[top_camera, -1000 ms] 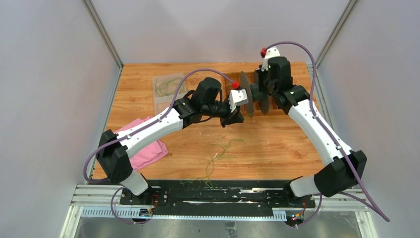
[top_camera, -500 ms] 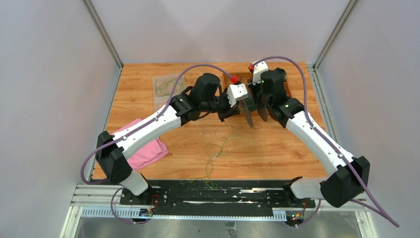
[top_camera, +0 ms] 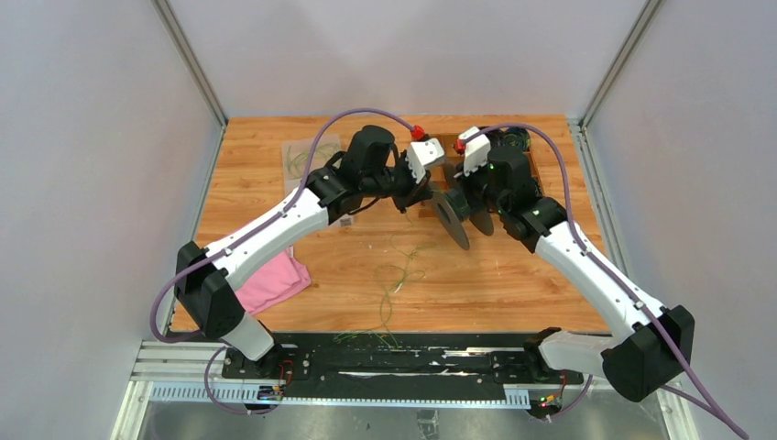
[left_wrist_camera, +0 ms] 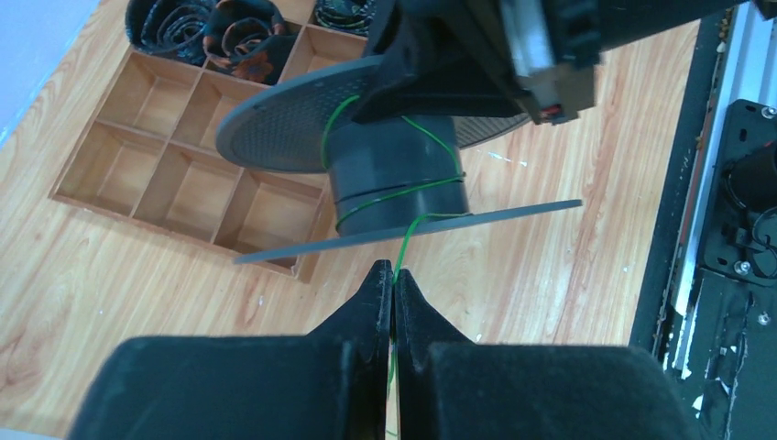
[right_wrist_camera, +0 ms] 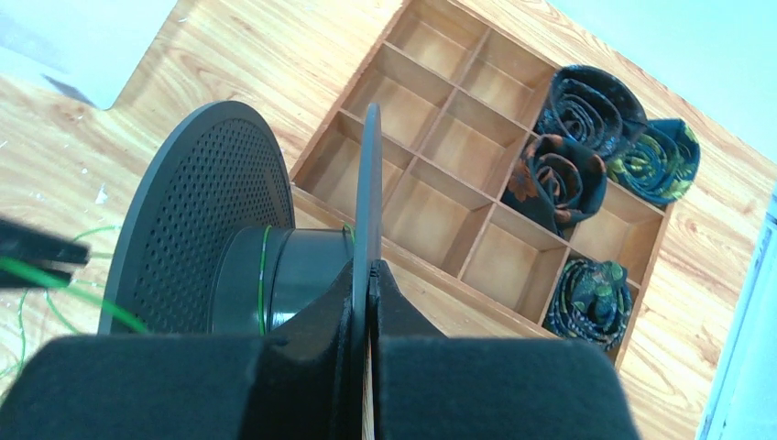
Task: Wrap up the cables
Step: Wrap the cable around the cable reel.
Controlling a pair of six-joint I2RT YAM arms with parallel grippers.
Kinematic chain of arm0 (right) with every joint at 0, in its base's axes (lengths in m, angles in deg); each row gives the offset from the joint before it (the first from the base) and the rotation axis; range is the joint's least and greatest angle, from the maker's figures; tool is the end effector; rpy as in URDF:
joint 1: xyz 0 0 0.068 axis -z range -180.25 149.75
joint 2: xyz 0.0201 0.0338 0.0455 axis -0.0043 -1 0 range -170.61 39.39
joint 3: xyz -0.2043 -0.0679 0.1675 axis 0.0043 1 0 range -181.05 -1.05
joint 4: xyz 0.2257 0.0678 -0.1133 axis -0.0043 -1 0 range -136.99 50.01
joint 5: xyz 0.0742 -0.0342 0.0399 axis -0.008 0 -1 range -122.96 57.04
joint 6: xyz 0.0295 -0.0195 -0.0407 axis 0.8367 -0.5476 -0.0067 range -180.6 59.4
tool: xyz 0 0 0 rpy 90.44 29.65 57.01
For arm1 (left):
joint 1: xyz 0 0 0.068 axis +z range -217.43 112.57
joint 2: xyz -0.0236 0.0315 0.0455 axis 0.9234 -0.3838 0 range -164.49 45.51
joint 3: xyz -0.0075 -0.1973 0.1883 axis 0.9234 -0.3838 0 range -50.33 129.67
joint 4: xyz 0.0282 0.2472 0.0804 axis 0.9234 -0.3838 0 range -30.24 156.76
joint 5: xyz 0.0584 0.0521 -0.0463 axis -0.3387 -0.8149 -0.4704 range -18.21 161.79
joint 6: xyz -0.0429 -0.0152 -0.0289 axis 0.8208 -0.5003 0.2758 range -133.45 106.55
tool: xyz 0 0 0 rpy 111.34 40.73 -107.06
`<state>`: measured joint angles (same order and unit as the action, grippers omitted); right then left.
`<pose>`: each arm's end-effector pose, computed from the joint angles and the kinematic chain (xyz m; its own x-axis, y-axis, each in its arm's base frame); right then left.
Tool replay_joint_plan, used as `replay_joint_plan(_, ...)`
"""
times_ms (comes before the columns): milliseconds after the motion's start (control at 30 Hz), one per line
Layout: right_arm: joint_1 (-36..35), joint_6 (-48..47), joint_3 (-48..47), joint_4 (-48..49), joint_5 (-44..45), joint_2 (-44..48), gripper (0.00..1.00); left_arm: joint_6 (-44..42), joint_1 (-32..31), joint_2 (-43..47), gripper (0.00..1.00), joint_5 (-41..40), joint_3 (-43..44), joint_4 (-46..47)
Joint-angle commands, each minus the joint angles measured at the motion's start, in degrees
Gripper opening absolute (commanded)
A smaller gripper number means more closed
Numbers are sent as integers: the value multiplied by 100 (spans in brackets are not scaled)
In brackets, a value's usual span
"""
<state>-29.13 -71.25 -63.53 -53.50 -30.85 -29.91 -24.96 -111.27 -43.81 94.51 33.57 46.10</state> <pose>0.2457 0.1341 0.3528 -0.2154 -0.3298 -0.9192 -0.5010 0.8453 -0.1859 0.2518 -0.2609 0.3671 -0.1334 0.3832 -0.9140 0.9345 0.3558 0.0128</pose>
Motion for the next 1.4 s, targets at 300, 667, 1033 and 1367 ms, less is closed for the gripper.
replay_joint_plan(300, -31, -788, 161, 33, -870, 571, 1, -9, 577, 340, 0, 70, -168, 119)
replay_joint_plan(667, 207, -614, -14, -222, -1406, 676, 1, -166, 874, 391, 1, 97, -535, 171)
replay_joint_plan(1033, 328, -432, -217, -336, -1673, 649, 0, -195, 1049, 357, 8, 326, -810, 209)
replay_joint_plan(1367, 373, -333, -394, -427, -1797, 627, 1, -202, 1147, 455, 10, 405, -1203, 627)
